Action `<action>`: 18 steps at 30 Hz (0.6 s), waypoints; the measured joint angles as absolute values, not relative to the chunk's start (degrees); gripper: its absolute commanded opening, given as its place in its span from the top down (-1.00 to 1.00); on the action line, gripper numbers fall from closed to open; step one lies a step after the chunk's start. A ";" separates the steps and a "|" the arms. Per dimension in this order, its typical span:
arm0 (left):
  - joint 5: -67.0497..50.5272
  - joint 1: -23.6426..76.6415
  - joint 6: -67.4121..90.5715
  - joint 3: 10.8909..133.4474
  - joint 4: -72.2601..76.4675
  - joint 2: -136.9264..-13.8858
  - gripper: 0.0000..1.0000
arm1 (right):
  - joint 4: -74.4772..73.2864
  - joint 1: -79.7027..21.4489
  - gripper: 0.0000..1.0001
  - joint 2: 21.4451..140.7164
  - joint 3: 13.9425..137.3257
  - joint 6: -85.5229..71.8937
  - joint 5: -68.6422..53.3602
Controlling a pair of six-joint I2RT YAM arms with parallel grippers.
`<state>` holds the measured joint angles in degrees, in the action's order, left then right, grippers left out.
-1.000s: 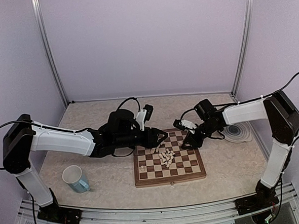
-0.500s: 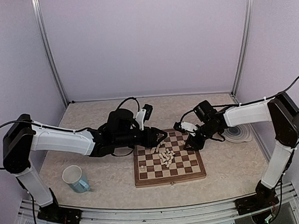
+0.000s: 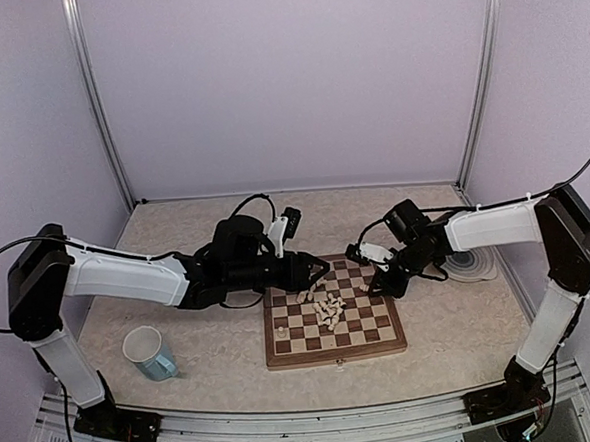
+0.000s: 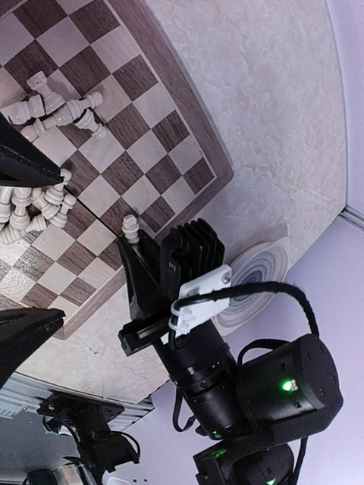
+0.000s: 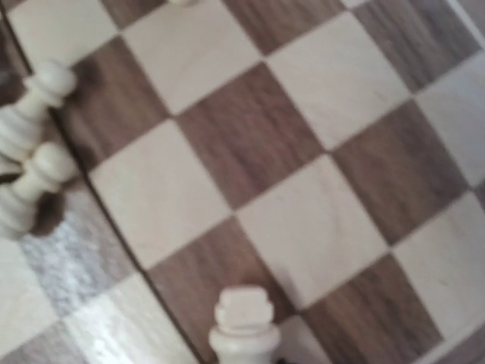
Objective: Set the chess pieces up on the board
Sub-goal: Pick up the king from the chessboard, then pass from the right arm to the left
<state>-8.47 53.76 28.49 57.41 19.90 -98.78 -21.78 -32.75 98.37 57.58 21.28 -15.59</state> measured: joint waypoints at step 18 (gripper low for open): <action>-18.37 50.92 37.56 60.73 22.04 -107.53 0.11 | -16.38 -33.80 1.00 92.75 58.13 22.81 -35.24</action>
